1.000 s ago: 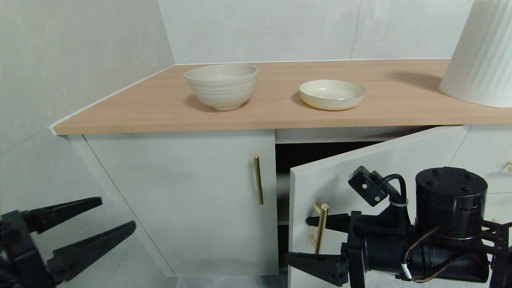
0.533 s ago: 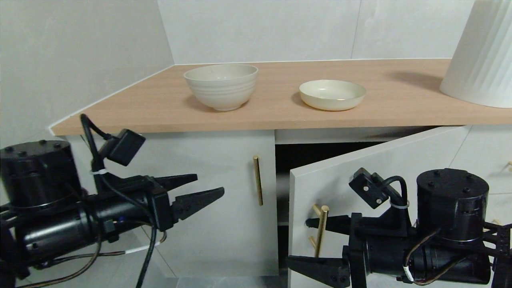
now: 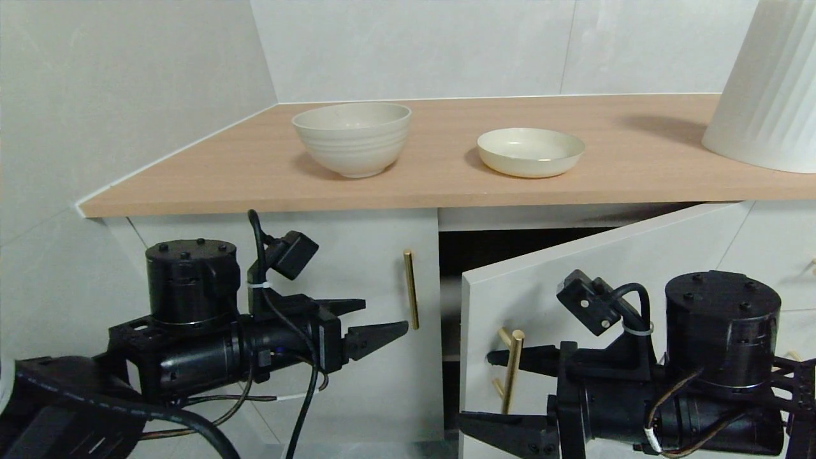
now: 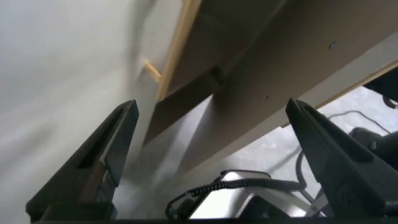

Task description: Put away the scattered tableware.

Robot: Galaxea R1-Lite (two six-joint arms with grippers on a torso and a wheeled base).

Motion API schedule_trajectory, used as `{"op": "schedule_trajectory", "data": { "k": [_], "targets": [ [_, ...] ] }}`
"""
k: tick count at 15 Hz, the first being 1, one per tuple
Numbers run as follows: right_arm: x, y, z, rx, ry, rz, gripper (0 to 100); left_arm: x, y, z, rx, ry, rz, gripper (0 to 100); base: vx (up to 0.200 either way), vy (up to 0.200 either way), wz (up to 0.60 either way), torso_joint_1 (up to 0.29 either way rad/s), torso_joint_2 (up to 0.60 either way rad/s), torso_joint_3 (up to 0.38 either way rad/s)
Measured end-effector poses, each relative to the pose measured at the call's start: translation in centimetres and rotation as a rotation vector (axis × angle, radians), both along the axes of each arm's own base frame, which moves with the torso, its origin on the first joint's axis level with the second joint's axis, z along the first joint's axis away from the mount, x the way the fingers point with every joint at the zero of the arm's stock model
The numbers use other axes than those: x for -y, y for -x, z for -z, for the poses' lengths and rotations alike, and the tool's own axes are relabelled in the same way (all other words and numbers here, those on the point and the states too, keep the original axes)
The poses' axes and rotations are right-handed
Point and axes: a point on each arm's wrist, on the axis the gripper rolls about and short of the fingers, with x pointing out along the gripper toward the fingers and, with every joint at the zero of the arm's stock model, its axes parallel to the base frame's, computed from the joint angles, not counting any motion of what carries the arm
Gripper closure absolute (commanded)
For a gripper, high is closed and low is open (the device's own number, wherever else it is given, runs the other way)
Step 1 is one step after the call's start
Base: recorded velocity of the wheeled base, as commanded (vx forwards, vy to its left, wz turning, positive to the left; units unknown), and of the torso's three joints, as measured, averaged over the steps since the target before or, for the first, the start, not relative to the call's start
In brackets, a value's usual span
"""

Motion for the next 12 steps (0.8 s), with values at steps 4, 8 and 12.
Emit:
{"op": "schedule_trajectory", "data": {
  "k": [4,8,12],
  "targets": [
    [0.0,0.0,0.1,-0.001,0.003,0.000,0,1.1,-1.1,0.6,0.043,0.021,0.018,100,0.000,0.000,0.00,0.000,0.00,0.000],
    [0.0,0.0,0.2,-0.005,0.006,-0.001,0,2.5,-1.7,1.9,0.057,0.039,0.055,100,0.000,0.000,0.00,0.000,0.00,0.000],
    [0.2,0.2,0.5,0.011,0.021,-0.007,0,4.7,-2.3,2.8,0.071,0.095,0.112,100,0.000,0.000,0.00,0.000,0.00,0.000]
  ]
}}
